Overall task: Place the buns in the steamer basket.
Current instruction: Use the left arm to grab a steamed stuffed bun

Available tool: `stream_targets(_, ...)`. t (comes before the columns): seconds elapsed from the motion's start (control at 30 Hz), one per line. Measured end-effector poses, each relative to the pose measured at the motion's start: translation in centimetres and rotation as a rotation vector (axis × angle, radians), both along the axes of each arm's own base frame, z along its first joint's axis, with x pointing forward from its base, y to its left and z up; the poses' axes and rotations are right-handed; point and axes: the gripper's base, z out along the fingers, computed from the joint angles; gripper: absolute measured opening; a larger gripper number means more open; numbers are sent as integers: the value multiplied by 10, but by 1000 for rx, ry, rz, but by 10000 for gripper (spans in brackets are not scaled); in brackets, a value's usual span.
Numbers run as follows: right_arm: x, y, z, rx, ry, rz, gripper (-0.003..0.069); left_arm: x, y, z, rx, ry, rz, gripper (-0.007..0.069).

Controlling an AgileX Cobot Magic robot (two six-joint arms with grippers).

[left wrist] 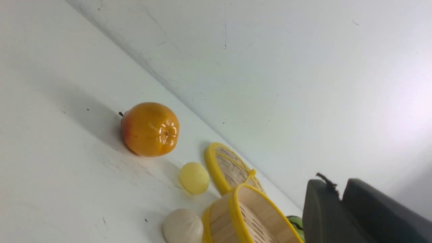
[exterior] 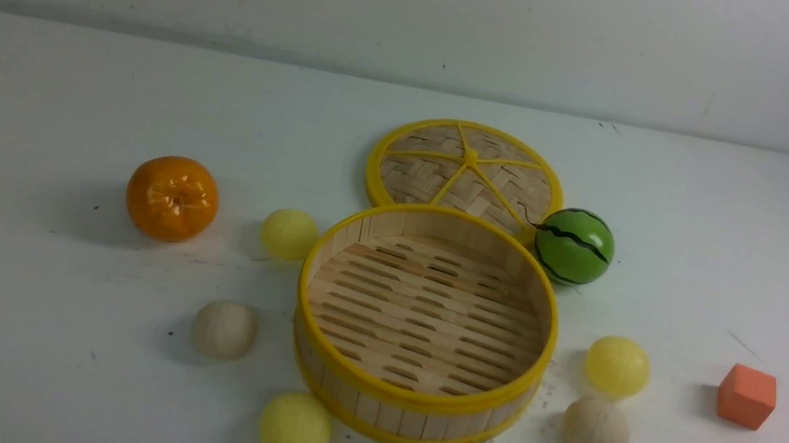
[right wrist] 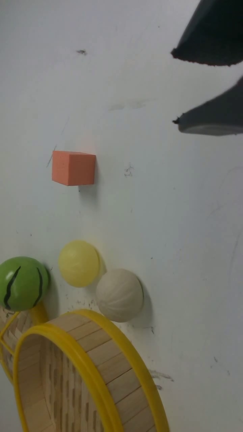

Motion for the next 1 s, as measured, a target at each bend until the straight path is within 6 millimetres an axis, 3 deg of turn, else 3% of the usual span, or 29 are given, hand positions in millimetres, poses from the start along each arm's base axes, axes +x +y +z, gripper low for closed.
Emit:
stream_targets(0.1, 0, 0, 0, 0, 0, 0, 239, -3, -1, 13, -51, -14, -21, 85)
stream_targets(0.23, 0, 0, 0, 0, 0, 0, 239, -15, -6, 59, 33, -56, -89, 61)
stream_targets(0.37, 0, 0, 0, 0, 0, 0, 239, -11, -16, 81, 206, 115, -190, -7)
stream_targets(0.4, 0, 0, 0, 0, 0, 0, 239, -2, -23, 92, 301, 264, -266, -13)
stream_targets(0.53, 0, 0, 0, 0, 0, 0, 239, 33, -35, 99, 499, 643, -464, -13)
stream_targets(0.6, 0, 0, 0, 0, 0, 0, 239, 50, -38, 101, 558, 741, -518, -13)
stream_targets(0.67, 0, 0, 0, 0, 0, 0, 239, 79, -42, 95, 625, 868, -582, -13)
stream_targets(0.73, 0, 0, 0, 0, 0, 0, 239, 96, -44, 90, 649, 920, -600, -13)
stream_targets(0.77, 0, 0, 0, 0, 0, 0, 239, 123, -47, 81, 663, 994, -617, -13)
stream_targets(0.8, 0, 0, 0, 0, 0, 0, 239, 137, -50, 76, 673, 1028, -630, -13)
stream_targets(0.9, 0, 0, 0, 0, 0, 0, 239, 165, -72, 64, 735, 1062, -705, -13)
stream_targets(1.0, 0, 0, 0, 0, 0, 0, 239, 177, -97, 62, 811, 1035, -769, -13)
